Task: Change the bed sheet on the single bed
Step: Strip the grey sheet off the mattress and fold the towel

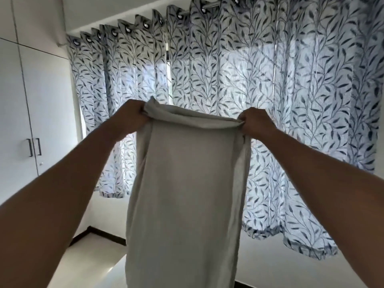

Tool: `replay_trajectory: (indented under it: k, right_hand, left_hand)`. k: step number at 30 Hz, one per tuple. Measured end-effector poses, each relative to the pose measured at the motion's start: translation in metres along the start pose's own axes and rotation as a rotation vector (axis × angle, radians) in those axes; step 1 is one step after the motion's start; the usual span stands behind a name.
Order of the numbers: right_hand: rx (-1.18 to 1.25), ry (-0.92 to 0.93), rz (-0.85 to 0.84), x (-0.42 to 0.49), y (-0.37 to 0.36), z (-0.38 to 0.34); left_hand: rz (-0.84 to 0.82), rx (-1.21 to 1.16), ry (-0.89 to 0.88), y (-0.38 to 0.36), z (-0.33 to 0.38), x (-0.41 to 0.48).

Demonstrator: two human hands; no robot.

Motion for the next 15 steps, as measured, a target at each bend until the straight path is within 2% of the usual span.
replay_trajectory:
  k: [2, 4, 6, 8, 13, 15]
  right_hand:
    - [0.038, 0.022, -0.032, -0.002, -0.018, -0.004]
    - [0.011, 0.039, -0.066, 0.0, -0.036, -0.013]
    - [0.028, 0.064, 0.027, 0.0, -0.037, -0.02]
    - [0.074, 0.068, 0.039, 0.001, -0.043, -0.022]
    - [0.072, 0.094, -0.167, -0.003, -0.082, -0.025]
    - [0.024, 0.071, -0.243, -0.008, -0.099, -0.019]
  left_hand:
    - [0.061, -0.158, -0.028, 0.003, -0.01, -0.016]
    - [0.046, -0.283, -0.042, -0.002, -0.019, -0.022]
    - [-0.028, -0.353, -0.006, -0.011, -0.031, -0.024]
    - [-0.044, -0.385, 0.042, -0.011, -0.047, -0.023]
    - [0.075, -0.427, 0.176, -0.008, -0.076, -0.038]
    - [0.047, -0.401, 0.18, -0.021, -0.082, -0.046]
Point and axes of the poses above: each hand's wrist, its own x-axis towards the middle knuckle, its own y-axis out of the back of the hand, z = x × y, the point moved 9 cm from there along x, towards the middle knuckle, and after that the axes turned 14 degrees about -z, right-handed, at the moved point
